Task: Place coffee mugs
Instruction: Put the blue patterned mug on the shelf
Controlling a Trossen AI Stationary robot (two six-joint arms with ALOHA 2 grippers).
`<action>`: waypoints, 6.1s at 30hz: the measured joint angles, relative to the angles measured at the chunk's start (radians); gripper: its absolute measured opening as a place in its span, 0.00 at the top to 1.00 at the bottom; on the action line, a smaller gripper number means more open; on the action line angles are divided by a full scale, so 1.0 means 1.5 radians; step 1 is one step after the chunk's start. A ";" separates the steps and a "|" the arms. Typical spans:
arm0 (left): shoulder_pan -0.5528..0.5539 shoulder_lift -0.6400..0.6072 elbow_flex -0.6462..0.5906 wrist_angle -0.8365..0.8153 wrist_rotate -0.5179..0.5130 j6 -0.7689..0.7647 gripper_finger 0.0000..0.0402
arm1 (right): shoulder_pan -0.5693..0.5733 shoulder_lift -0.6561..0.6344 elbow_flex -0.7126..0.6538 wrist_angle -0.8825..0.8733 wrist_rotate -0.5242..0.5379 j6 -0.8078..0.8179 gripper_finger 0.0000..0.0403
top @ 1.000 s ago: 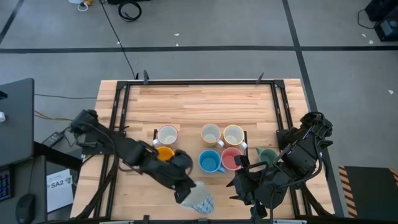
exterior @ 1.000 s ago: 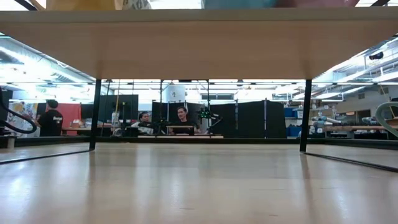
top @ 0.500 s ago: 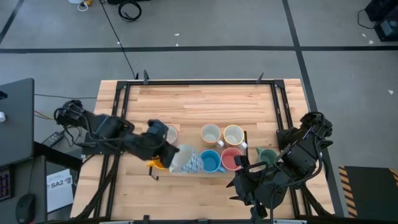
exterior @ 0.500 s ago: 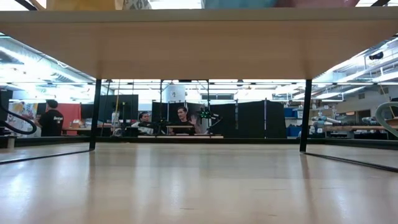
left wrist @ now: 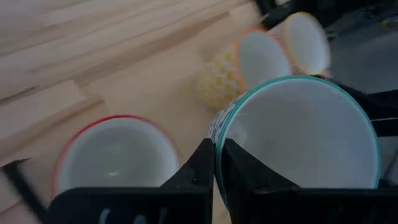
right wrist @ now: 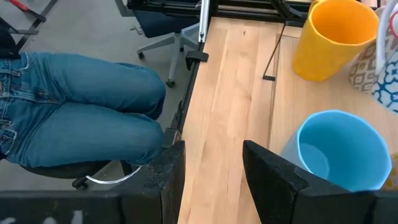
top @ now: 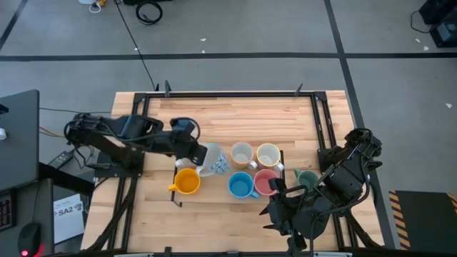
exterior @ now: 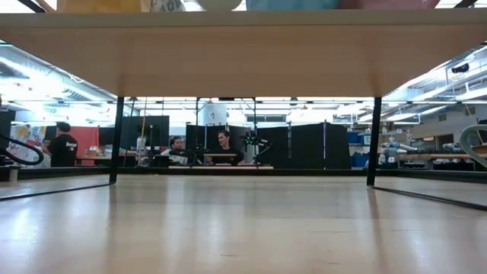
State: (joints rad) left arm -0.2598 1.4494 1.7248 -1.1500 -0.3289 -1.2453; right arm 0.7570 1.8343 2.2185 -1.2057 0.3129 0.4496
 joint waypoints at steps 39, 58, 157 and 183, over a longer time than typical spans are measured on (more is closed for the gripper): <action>0.032 0.054 -0.001 -0.017 0.013 0.008 0.95 | 0.000 0.000 0.000 -0.001 0.005 -0.005 0.59; 0.033 0.066 -0.001 -0.020 0.010 0.018 0.95 | -0.043 0.000 0.000 0.000 0.058 -0.239 0.59; 0.033 0.113 0.000 -0.045 0.021 0.058 0.92 | -0.308 -0.014 0.000 -0.012 -0.192 -0.574 0.59; 0.033 0.112 0.000 -0.043 0.020 0.058 0.81 | -0.290 -0.014 0.000 -0.013 -0.211 -0.574 0.59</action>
State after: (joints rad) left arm -0.2104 1.6176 1.7245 -1.2147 -0.2985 -1.1580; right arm 0.3218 1.8133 2.2181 -1.2251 -0.0040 -0.4110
